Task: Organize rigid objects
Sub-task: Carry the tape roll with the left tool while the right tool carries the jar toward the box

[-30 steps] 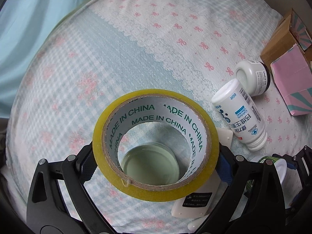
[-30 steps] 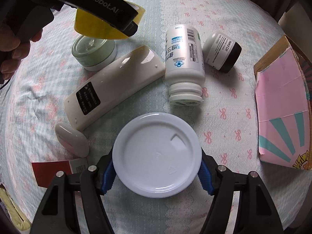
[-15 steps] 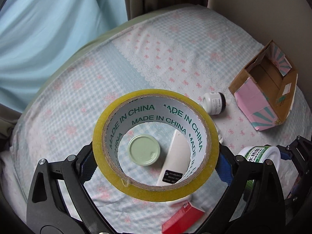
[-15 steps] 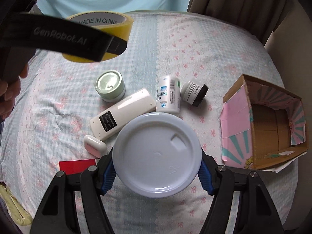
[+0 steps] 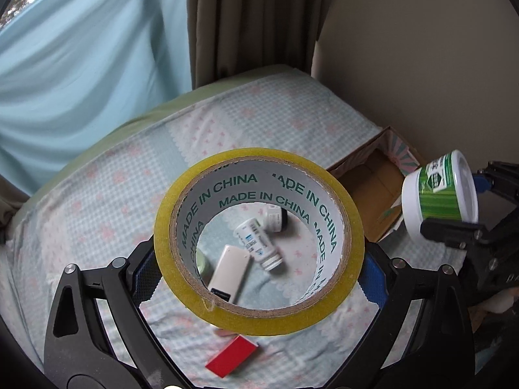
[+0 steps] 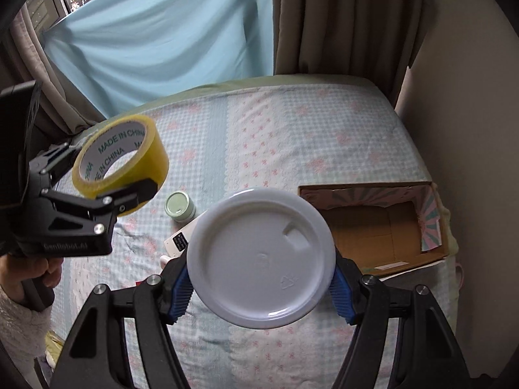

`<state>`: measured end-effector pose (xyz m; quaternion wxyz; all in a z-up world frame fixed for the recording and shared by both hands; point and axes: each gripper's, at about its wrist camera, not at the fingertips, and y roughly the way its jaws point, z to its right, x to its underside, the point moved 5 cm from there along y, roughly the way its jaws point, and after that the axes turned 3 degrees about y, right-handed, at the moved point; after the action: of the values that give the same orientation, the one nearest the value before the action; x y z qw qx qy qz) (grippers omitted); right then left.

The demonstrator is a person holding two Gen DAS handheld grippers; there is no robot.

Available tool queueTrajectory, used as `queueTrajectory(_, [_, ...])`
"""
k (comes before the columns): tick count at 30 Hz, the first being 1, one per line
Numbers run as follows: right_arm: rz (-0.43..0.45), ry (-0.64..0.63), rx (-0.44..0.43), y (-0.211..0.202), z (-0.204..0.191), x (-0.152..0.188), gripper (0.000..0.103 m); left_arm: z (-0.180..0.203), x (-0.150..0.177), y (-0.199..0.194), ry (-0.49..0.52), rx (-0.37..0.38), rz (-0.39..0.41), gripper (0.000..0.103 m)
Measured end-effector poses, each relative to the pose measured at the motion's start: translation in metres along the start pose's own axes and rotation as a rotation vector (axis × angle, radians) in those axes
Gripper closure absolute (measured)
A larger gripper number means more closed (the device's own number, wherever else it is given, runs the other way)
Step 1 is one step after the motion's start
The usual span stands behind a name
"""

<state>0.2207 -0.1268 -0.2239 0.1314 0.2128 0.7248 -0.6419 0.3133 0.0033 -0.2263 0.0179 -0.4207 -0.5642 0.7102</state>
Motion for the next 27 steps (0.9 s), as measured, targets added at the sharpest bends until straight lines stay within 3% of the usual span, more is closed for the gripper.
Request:
queueTrajectory(5, [0.019, 0.022, 0.008, -0.033, 0.052, -0.024, 0.037, 0.042, -0.016, -0.011, -0.008, 0.018, 0.015, 0.007])
queueTrajectory(12, [-0.004, -0.028, 0.015, -0.045, 0.129, -0.041, 0.037, 0.108, -0.032, 0.006, -0.02, -0.024, 0.004, 0.007])
queueTrajectory(20, [-0.107, -0.036, -0.006, -0.003, 0.217, -0.048, 0.037, 0.173, -0.051, 0.068, -0.084, -0.031, -0.066, 0.007])
queueTrajectory(27, [-0.204, -0.039, -0.029, 0.059, 0.267, -0.043, 0.037, 0.211, -0.053, 0.135, -0.114, -0.036, -0.163, 0.007])
